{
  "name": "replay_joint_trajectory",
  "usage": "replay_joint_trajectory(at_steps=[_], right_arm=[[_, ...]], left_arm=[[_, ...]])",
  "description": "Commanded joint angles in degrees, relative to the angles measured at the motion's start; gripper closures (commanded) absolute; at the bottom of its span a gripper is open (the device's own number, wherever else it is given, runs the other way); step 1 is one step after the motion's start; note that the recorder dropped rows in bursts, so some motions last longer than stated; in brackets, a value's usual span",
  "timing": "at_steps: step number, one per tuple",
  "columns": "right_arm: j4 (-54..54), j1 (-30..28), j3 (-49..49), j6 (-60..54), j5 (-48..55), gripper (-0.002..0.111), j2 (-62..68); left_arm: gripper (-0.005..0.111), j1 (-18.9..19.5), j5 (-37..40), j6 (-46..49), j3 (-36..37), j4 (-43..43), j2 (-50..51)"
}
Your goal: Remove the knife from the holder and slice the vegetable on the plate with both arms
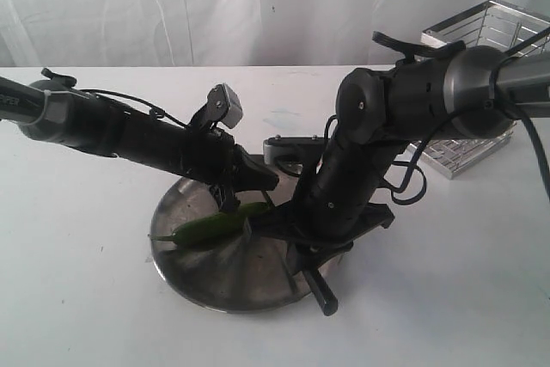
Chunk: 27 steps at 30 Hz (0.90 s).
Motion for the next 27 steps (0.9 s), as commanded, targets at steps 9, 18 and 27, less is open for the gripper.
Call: replay_joint_trajectory(at_steps=[9,18,27], right_arm=[[0.09,0.22,0.22,-0.71,-0.2,0.108,-0.12],[0.09,0.22,0.22,-0.71,-0.55,0.108,-0.12],[0.09,0.22,0.22,-1.94,-0.36,0.108,2.97]], left_arm=[[0.106,-0.02,-0.71,-1.6,0.37,0.7,3.56],[0.106,-0.02,-4.44,-10.83,0.37,7.27,4.04],[0.106,-0.02,-5.2,-15.98,0.37,13.09,4.04]])
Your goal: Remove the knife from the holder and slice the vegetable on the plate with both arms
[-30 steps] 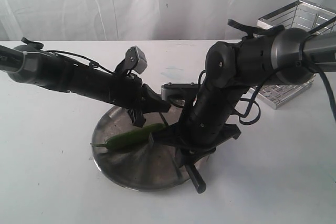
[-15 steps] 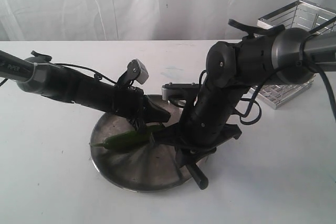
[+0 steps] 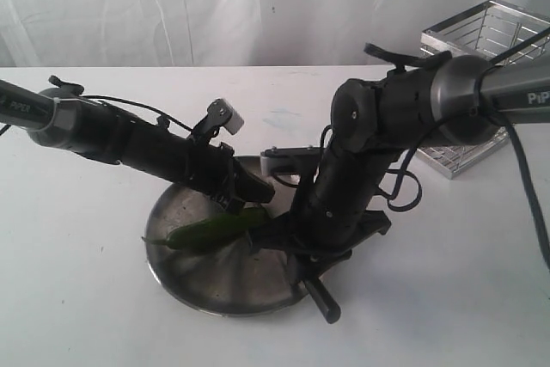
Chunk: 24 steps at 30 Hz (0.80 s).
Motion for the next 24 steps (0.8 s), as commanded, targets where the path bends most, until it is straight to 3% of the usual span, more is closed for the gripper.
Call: replay_joint_trajectory(at_steps=[1,6,16,24], right_arm=[[0.09,-0.02,0.22,-0.51,-0.57,0.108,0.69],[-0.67,-0.02,0.22,-0.51,-0.53,0.108,0.69],[-0.67,-0.02,0.22,-0.51,0.19,0.108,0.69],[-0.67,-0.02,0.22,-0.51,0.19,0.108,0.69]], left_arm=[[0.106,-0.02,-2.56,-2.54,0.97,8.59,1.31],[0.106,-0.02,-2.56,-3.45,0.97,11.59,1.31],[0.106,0.17,-2.29,-7.48,-2.37,8.34,-2.08],[0.106,0.17,2.39,-7.83,-1.82,8.34,-3.33]])
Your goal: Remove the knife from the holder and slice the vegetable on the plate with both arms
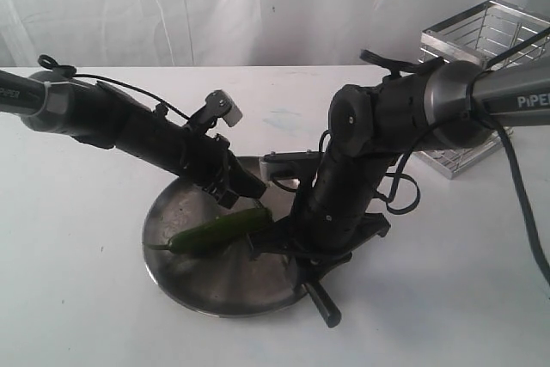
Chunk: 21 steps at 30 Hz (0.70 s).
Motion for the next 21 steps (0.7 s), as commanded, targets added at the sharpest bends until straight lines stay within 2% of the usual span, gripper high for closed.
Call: replay_joint_trajectory(at_steps=[1,15,21], right_arm=[[-0.61,-0.1,0.22,0.0,0.3,0.108,-0.12],[-0.61,-0.1,0.22,0.0,0.3,0.108,-0.12],[-1.14,-0.1,0.22,0.0,0.33,0.108,-0.12]], left_arm=[[0.106,0.17,2.63,-0.59,0.71,0.07,-0.63],[0.106,0.07,1.9,-1.05,0.83,0.46,2.0],[0.106,0.07,1.5,-3.56,0.83,6.66,3.68]])
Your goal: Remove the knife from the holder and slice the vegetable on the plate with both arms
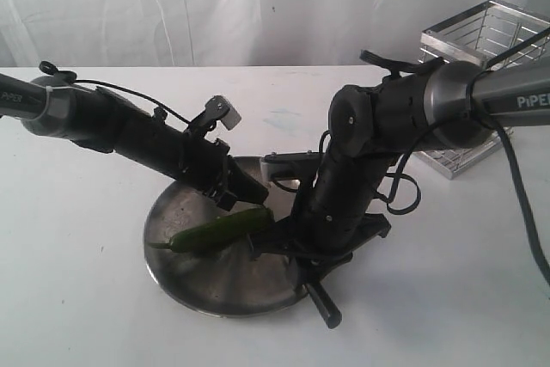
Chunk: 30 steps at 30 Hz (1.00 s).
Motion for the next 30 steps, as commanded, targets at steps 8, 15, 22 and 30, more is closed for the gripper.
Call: replay_joint_trajectory(at_steps=[8,15,22,30], right_arm=[[-3.62,-0.1,0.22,-1.29,12.74,0.108,-0.12],[-4.26,-0.1,0.22,-1.33,12.79,0.108,-0.12],[-4.26,-0.1,0.22,-1.33,10.44,0.108,-0.12],[-2.93,-0.1,-0.53,-1.33,9.71,0.108,-0.12]], left_arm=[[0.106,-0.38,-1.23,-4.43,0.58,7.33,2.12],[0.106,-0.27,-1.32,-4.71,-1.01,6.69,0.41],[0.106,0.88,-0.02,-6.41,-2.98,5.2,-7.51],[0.106,2.4,5.7,-8.01,-2.74,5.72,-10.96]])
